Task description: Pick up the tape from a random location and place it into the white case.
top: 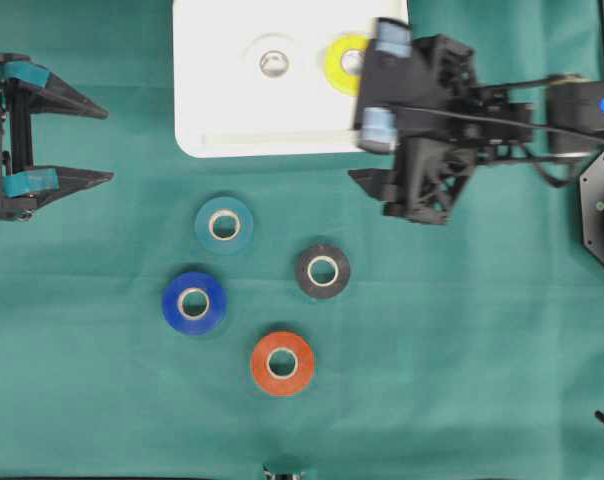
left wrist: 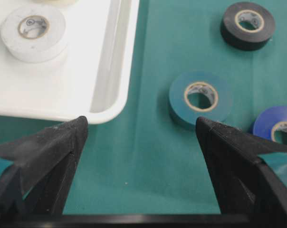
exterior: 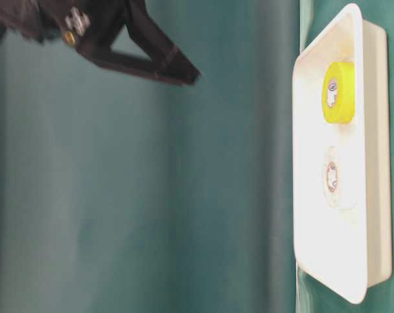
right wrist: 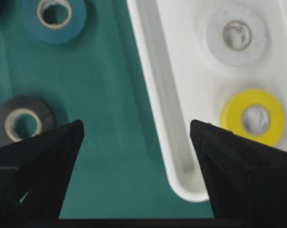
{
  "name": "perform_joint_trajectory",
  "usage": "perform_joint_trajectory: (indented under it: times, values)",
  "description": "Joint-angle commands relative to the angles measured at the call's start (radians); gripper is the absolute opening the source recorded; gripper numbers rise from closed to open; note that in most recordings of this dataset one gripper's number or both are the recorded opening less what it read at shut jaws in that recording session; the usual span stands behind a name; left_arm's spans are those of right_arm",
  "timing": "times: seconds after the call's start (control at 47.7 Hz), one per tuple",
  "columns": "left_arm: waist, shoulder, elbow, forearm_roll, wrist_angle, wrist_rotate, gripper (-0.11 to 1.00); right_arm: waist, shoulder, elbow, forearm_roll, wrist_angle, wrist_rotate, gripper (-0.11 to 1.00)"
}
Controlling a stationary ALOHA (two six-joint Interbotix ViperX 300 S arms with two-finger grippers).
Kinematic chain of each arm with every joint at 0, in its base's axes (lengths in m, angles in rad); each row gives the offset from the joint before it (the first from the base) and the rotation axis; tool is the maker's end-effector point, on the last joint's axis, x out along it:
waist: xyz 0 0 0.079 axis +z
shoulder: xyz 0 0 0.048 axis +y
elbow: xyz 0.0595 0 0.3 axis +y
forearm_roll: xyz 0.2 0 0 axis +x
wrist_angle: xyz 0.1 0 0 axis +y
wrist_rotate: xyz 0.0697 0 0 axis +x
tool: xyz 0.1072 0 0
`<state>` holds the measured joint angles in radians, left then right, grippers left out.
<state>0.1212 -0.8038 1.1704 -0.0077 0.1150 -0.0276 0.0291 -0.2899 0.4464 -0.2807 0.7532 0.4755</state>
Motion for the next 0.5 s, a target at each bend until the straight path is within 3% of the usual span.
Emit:
perform_joint_trajectory:
  times: [0.0,0.482]
  values:
    - [0.003,-0.002,-0.021,0.000,-0.008,0.000,0.96,-0.006,-0.092,0.049,-0.005,-0.061,0.002,0.89]
    - [0.003,-0.005,-0.021,0.000,-0.011,0.002,0.96,-0.044,-0.433,0.508,-0.021,-0.465,0.002,0.89]
